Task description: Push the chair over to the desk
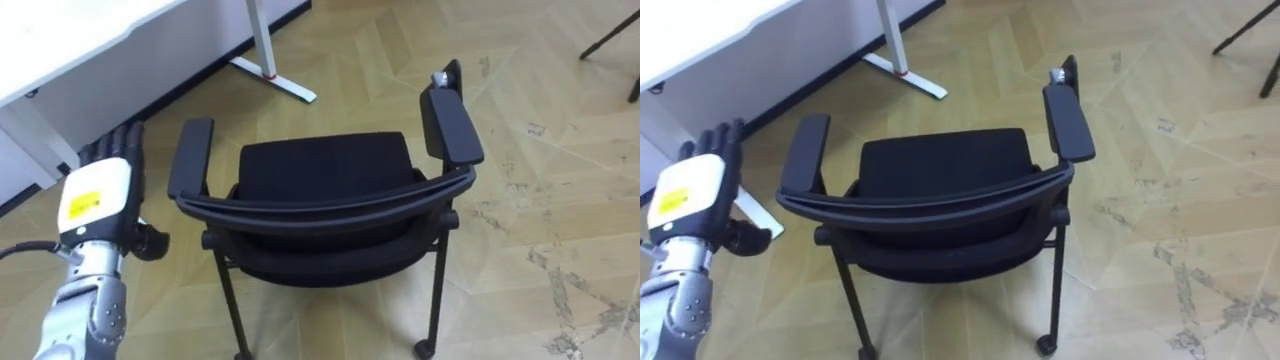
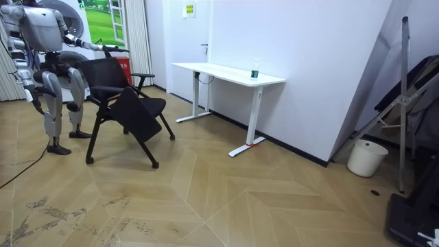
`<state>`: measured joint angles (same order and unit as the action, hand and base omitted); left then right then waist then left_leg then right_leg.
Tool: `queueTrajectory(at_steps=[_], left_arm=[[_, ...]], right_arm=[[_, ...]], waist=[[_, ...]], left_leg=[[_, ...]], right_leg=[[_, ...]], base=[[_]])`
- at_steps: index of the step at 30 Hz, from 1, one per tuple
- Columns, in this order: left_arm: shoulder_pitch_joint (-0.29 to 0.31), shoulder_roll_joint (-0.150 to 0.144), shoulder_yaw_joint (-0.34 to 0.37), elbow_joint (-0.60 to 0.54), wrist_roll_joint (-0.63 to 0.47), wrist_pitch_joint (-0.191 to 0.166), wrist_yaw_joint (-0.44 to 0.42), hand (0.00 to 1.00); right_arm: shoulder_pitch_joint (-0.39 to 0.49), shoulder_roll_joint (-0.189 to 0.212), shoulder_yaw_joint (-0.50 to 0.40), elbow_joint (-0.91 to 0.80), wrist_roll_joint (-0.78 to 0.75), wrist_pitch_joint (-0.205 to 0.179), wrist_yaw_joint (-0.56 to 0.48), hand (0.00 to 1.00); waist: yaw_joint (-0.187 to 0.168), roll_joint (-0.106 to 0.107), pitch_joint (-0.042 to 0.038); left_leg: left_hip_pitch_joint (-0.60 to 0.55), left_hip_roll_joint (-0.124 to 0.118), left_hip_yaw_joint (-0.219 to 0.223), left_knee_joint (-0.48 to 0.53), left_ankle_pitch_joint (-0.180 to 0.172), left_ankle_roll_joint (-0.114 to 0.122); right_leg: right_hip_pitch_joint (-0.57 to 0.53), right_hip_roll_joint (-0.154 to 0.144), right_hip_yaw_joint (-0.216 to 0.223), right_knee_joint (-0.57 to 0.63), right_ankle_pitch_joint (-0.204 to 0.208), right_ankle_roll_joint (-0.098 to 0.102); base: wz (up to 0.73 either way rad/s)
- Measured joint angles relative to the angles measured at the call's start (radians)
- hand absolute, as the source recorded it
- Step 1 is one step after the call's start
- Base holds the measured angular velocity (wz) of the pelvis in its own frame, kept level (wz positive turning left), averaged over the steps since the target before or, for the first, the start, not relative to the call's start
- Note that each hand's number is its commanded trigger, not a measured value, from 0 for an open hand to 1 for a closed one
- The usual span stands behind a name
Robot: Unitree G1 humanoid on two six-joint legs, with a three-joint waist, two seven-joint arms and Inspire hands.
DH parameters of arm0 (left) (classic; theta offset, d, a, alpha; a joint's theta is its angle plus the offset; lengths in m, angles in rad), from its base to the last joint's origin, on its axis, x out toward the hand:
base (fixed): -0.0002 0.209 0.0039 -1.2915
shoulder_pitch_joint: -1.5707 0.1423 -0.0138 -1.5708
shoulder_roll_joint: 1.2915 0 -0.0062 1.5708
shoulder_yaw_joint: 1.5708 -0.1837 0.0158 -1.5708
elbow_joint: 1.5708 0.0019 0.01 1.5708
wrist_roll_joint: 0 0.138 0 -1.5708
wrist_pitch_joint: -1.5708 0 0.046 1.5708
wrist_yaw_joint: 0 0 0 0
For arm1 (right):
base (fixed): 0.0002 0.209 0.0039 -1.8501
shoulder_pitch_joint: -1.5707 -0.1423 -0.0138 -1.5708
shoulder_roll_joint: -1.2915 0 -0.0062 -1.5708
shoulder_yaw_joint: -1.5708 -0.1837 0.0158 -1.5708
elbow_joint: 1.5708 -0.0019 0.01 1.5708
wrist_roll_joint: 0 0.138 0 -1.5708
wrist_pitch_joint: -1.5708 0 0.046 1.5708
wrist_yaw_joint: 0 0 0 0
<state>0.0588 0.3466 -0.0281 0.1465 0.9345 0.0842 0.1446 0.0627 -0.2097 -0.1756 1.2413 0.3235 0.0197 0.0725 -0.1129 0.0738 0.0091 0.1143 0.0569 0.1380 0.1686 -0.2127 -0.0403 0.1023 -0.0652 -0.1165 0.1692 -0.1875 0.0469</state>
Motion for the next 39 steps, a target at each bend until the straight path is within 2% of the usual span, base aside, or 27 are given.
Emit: queueTrajectory(at_steps=[3,6,9,10,13,16,19,27,32,35,39], left_arm=[[-0.001,0.027,-0.032,-0.068,0.013,-0.001,-0.058,0.00],[-0.001,0.041,-0.038,-0.126,0.014,0.003,-0.100,0.00],[-0.002,0.091,-0.066,-0.200,0.044,0.012,-0.150,0.00],[-0.002,0.113,-0.076,-0.225,0.045,0.013,-0.170,0.00],[-0.002,0.154,-0.077,-0.272,0.054,0.017,-0.222,0.00],[-0.006,0.179,-0.077,-0.317,0.064,0.017,-0.265,0.00],[-0.007,0.190,-0.077,-0.338,0.064,0.016,-0.286,0.00],[-0.014,0.190,-0.084,-0.349,0.064,0.002,-0.315,0.00],[-0.018,0.190,-0.097,-0.349,0.064,-0.006,-0.332,0.00],[-0.023,0.187,-0.100,-0.349,0.064,-0.002,-0.336,0.00],[-0.031,0.179,-0.140,-0.349,0.060,0.027,-0.383,0.00]], right_arm=[[-0.003,-0.003,0.000,0.011,-0.003,-0.005,0.006,0.00],[-0.002,-0.015,0.000,0.026,-0.002,-0.005,0.011,0.00],[-0.006,-0.034,0.003,0.046,0.004,-0.007,0.013,0.00],[-0.008,-0.040,0.003,0.048,0.005,-0.007,0.013,0.00],[-0.014,-0.053,0.002,0.049,0.004,-0.011,0.013,0.00],[-0.016,-0.054,0.001,0.049,0.023,-0.022,0.012,0.00],[-0.017,-0.053,0.002,0.049,0.031,-0.033,0.004,0.00],[-0.026,-0.053,0.028,0.069,0.061,-0.055,-0.005,0.00],[-0.034,-0.051,0.037,0.090,0.064,-0.056,-0.005,0.00],[-0.035,-0.049,0.040,0.090,0.063,-0.056,-0.006,0.00],[-0.037,-0.048,0.046,0.090,0.061,-0.053,-0.010,0.00]], waist=[[-0.001,0.005,0.0031],[-0.003,0.017,0.0002],[-0.003,0.031,-0.0053],[-0.006,0.036,-0.0031],[-0.014,0.045,-0.0003],[-0.015,0.044,0.0006],[-0.015,0.041,0.0023],[-0.021,0.035,0.0037],[-0.022,0.035,0.0038],[-0.024,0.031,0.0074],[-0.032,0.036,0.0086]], left_leg=[[-0.002,0.000,0.000,-0.001,0.000,0.000],[-0.005,0.000,0.000,-0.002,0.000,0.000],[-0.016,0.000,0.000,-0.001,0.000,0.000],[-0.016,0.000,0.000,-0.001,0.000,0.000],[-0.019,0.000,0.000,-0.001,0.000,0.000],[-0.020,0.000,0.000,0.000,0.000,0.000],[-0.020,0.000,0.000,0.000,0.000,0.000],[-0.017,0.000,-0.001,0.000,0.000,0.000],[-0.015,0.000,-0.002,0.000,0.000,0.000],[-0.014,0.000,-0.002,0.000,0.000,0.000],[-0.015,0.000,-0.001,0.000,0.000,0.000]], right_leg=[[-0.002,0.000,0.001,0.000,0.000,0.000],[-0.004,0.000,0.002,0.000,0.000,0.000],[-0.014,0.000,0.001,0.000,0.000,0.000],[-0.015,0.000,0.000,0.000,0.000,0.000],[-0.019,0.000,-0.001,0.001,0.000,0.000],[-0.019,0.000,-0.001,0.001,0.000,0.000],[-0.020,0.000,-0.001,0.002,0.000,0.000],[-0.017,0.000,0.001,0.002,0.000,0.000],[-0.016,0.000,0.004,0.003,0.000,0.000],[-0.015,0.000,0.007,0.003,0.000,0.000],[-0.015,-0.001,0.008,0.003,0.001,0.000]], base=[[-0.01],[0.00],[0.00],[0.00],[0.00],[0.00],[0.00],[0.00],[0.00],[0.00],[0.00]])
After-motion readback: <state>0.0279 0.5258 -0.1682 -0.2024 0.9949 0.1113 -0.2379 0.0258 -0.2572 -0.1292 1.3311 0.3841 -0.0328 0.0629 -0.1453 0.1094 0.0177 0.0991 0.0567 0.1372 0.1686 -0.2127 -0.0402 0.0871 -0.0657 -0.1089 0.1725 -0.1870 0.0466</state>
